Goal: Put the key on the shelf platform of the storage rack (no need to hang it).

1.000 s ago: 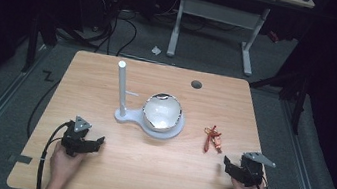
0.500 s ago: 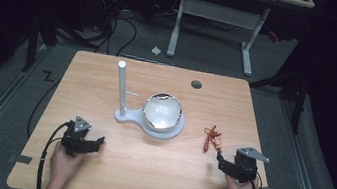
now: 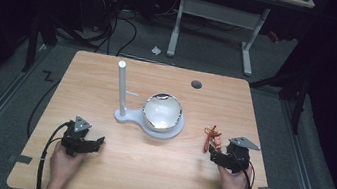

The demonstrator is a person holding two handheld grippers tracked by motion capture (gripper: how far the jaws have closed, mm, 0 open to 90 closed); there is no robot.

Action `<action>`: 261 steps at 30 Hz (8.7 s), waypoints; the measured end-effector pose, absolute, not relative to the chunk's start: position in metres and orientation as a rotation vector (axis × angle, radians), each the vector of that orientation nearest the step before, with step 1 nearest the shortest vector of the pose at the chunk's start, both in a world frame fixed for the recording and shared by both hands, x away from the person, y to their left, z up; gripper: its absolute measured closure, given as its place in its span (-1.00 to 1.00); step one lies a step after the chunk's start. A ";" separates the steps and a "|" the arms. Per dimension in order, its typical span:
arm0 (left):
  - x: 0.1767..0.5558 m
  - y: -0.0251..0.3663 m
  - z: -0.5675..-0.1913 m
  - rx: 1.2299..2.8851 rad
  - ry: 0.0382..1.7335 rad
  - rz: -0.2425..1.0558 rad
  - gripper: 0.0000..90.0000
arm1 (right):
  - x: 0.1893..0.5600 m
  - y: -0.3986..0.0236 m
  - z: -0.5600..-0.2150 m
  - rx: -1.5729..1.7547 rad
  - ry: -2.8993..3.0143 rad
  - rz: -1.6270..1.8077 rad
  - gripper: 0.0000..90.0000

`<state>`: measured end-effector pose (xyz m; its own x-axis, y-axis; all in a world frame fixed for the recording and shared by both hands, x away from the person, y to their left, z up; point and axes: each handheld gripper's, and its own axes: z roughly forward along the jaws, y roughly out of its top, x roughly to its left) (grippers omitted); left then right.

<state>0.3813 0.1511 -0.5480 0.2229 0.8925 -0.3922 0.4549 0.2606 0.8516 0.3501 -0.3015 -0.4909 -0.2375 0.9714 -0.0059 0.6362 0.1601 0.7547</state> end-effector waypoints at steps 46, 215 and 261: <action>0.381 0.151 -0.548 1.367 1.400 0.489 -0.52 | 0.402 -0.290 -0.522 1.638 1.953 0.727 -0.21; 0.381 0.151 -0.548 1.365 1.402 0.490 -0.51 | 0.453 -0.140 -0.441 1.024 2.442 0.920 0.15; 0.381 0.151 -0.548 1.363 1.401 0.488 -0.51 | 0.456 -0.154 -0.443 1.135 2.407 1.008 -0.20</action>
<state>0.3813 0.1506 -0.5481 0.2248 0.8914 -0.3935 0.4540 0.2615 0.8518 0.4564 -0.1536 -0.4426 -0.6455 0.7632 0.0295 0.5567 0.4437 0.7023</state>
